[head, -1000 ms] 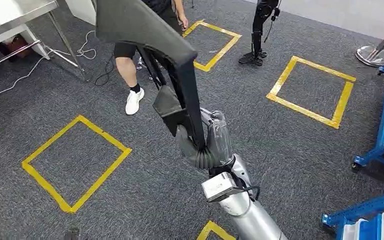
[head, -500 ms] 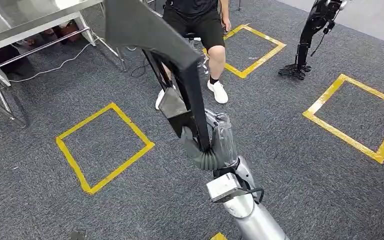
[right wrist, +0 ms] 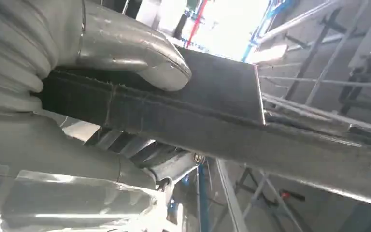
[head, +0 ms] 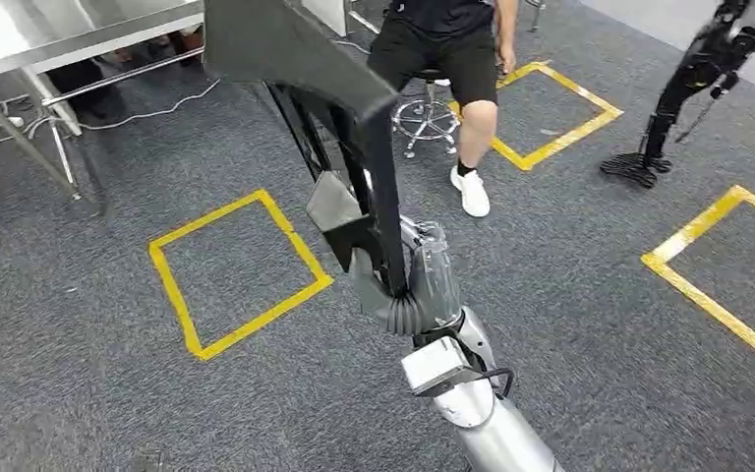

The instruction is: Take the parts from the cabinet and place them on the table.

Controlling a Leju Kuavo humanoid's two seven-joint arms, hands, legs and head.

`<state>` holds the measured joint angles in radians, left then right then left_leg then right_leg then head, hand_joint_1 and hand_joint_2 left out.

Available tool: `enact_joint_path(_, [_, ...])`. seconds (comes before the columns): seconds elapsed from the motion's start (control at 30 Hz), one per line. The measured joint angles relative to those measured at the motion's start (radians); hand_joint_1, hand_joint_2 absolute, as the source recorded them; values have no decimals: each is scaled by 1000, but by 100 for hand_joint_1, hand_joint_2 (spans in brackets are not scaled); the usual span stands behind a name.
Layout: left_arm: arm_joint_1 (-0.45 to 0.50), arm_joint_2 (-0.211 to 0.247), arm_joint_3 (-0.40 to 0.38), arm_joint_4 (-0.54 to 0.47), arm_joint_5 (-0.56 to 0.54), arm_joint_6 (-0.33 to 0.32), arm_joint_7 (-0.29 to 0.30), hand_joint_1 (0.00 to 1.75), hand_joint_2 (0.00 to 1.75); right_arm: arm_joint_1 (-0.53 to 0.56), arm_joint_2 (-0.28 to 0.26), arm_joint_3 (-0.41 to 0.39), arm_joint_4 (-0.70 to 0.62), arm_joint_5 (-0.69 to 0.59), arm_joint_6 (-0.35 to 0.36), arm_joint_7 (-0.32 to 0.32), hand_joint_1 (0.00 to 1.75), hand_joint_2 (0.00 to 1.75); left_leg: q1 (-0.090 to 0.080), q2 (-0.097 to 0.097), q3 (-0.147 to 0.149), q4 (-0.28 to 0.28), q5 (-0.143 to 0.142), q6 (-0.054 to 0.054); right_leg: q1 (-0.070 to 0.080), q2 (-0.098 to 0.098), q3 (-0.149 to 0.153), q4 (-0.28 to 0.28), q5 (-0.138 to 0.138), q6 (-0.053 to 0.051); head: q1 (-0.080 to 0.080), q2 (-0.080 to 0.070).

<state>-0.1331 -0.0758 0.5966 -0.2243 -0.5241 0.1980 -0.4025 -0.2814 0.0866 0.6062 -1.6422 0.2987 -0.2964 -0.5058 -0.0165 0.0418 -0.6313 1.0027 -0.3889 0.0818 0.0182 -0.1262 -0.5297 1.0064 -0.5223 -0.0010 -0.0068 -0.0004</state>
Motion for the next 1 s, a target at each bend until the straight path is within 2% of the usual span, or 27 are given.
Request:
enact_joint_path(0.03, [2,-3,0,0,0,2,-2,0,175,-1,-2,0,1,-2,0,0,175,175,-2,-11,14,-18,5,-4,-10,53,-1,29,-8,0,5,-1])
enact_joint_path(0.07, [-2,-4,0,0,-2,3,0,0,175,-4,-3,0,0,-3,0,-3,175,175,4,-22,18,-23,11,3,-13,92,-34,94,-35,-6,0,0])
enact_joint_path(0.1, [-7,-5,0,0,-2,3,0,0,175,-3,-5,0,0,-3,0,-3,175,175,6,-40,18,-23,11,4,-16,113,-78,176,-63,-9,6,0])
enact_joint_path(0.13, [-8,-5,0,0,-2,4,0,0,175,1,-7,0,1,-4,0,-3,175,175,7,-53,18,-23,11,4,-21,120,-112,231,-78,-8,6,0])
enact_joint_path(0.17, [-8,-8,0,0,-5,5,0,0,175,6,-11,0,2,-4,0,-3,175,175,10,-75,18,-23,11,3,-30,123,-159,294,-85,0,6,0])
enact_joint_path(0.2, [-6,-10,0,1,-6,5,0,0,175,8,-15,0,2,-5,0,-3,175,175,14,-92,18,-22,8,-1,-36,123,-172,294,-73,13,7,0])
enact_joint_path(0.23, [-4,-11,0,1,-6,5,0,0,175,8,-17,0,2,-5,0,-3,175,175,17,-108,20,-21,6,-8,-43,123,-163,254,-45,29,7,0])
enact_joint_path(0.27, [-2,-11,0,1,-6,6,0,0,175,7,-17,0,2,-6,0,-3,175,175,22,-123,21,-18,3,-15,-50,125,-137,185,-8,47,6,0])
enact_joint_path(0.3, [-2,-11,0,1,-8,6,0,0,175,7,-17,0,2,-6,0,-3,175,175,27,-139,21,-10,-3,-25,-59,136,-101,98,33,63,8,0])
enact_joint_path(0.33, [-2,-11,0,1,-8,6,-1,0,175,6,-18,0,2,-6,0,-3,175,175,29,-151,14,3,-11,-37,-68,173,-73,29,58,74,10,0])
enact_joint_path(0.37, [-3,-11,0,1,-8,6,-2,0,175,5,-17,0,2,-6,0,-3,175,175,22,-162,2,29,-23,-50,-70,195,-68,14,59,67,16,0])
enact_joint_path(0.4, [-1,-11,0,1,-8,5,-9,0,175,6,-18,0,2,-6,0,-2,175,175,28,-170,-3,28,-24,-58,-69,179,-68,22,57,52,11,0])
enact_joint_path(0.47, [7,-11,0,1,-8,5,-18,0,175,4,-16,0,2,-6,0,-3,175,175,38,-183,-5,22,-22,-72,-56,168,-66,22,56,37,10,0])
enact_joint_path(0.5, [10,-7,0,1,-8,5,-22,0,175,1,-13,0,1,-6,0,-3,175,175,40,-187,-7,27,-25,-78,-75,155,-59,16,59,27,10,0])
enact_joint_path(0.53, [13,-11,0,2,-8,5,-24,0,175,-1,-10,0,2,-8,0,-3,175,175,34,-124,-10,46,-33,-82,-72,150,-51,13,59,22,6,0])
enact_joint_path(0.57, [10,-11,0,2,-8,6,-27,0,175,-1,-7,0,1,-8,0,-3,175,175,34,-76,-32,95,-59,-87,-70,137,-43,12,53,12,-7,0])
enact_joint_path(0.6, [7,-10,0,2,-7,7,-29,0,175,-1,-7,0,1,-9,0,-3,175,175,38,-55,-70,170,-94,-91,-65,125,-37,12,49,6,-5,0])
enact_joint_path(0.63, [7,-11,0,2,-5,7,-31,0,175,0,-8,0,2,-9,0,-3,175,175,41,-46,-113,248,-126,-94,-61,113,-33,12,45,2,-6,0])
enact_joint_path(0.67, [8,-11,0,2,-5,5,-34,0,175,0,-8,0,2,-10,0,-3,175,175,43,-44,-155,316,-145,-97,-59,101,-31,12,41,-3,-6,0])
enact_joint_path(0.7, [9,-11,0,2,-4,3,-36,0,175,1,-8,0,2,-10,0,-3,175,175,45,-44,-175,339,-140,-98,-57,92,-29,12,38,-4,-6,0])
enact_joint_path(0.73, [10,-11,0,2,-4,2,-38,0,175,2,-8,0,2,-11,0,-3,175,175,46,-43,-170,310,-108,-98,-57,81,-24,12,32,-2,-6,0])
enact_joint_path(0.77, [10,-11,0,2,-4,2,-39,0,175,2,-8,0,2,-12,0,-3,175,175,45,-38,-139,240,-62,-95,-56,71,-18,12,27,0,-6,0])
enact_joint_path(0.8, [9,-10,0,2,-3,2,-40,0,175,1,-8,0,2,-12,0,-3,175,175,44,-23,-90,144,-12,-89,-56,61,-9,12,21,3,-6,0])
enact_joint_path(0.83, [9,-10,0,1,-3,2,-41,0,175,0,-7,0,2,-13,0,-3,175,175,38,22,-43,57,25,-77,-53,53,0,11,14,7,-6,0])
enact_joint_path(0.87, [6,-10,0,1,-3,2,-41,0,175,0,-6,0,2,-13,0,-3,175,175,23,42,-33,42,5,-78,-42,45,3,10,9,14,-6,0])
enact_joint_path(0.9, [5,-10,0,1,-3,2,-42,0,175,-2,-5,0,2,-14,0,-3,175,175,22,28,-36,41,5,-69,-40,38,4,7,7,17,-3,0])
enact_joint_path(1.0, [7,-9,0,1,2,2,-42,0,175,-2,-3,1,2,-19,0,-3,175,175,14,2,-34,30,2,-54,-38,13,18,-11,3,33,-6,0])
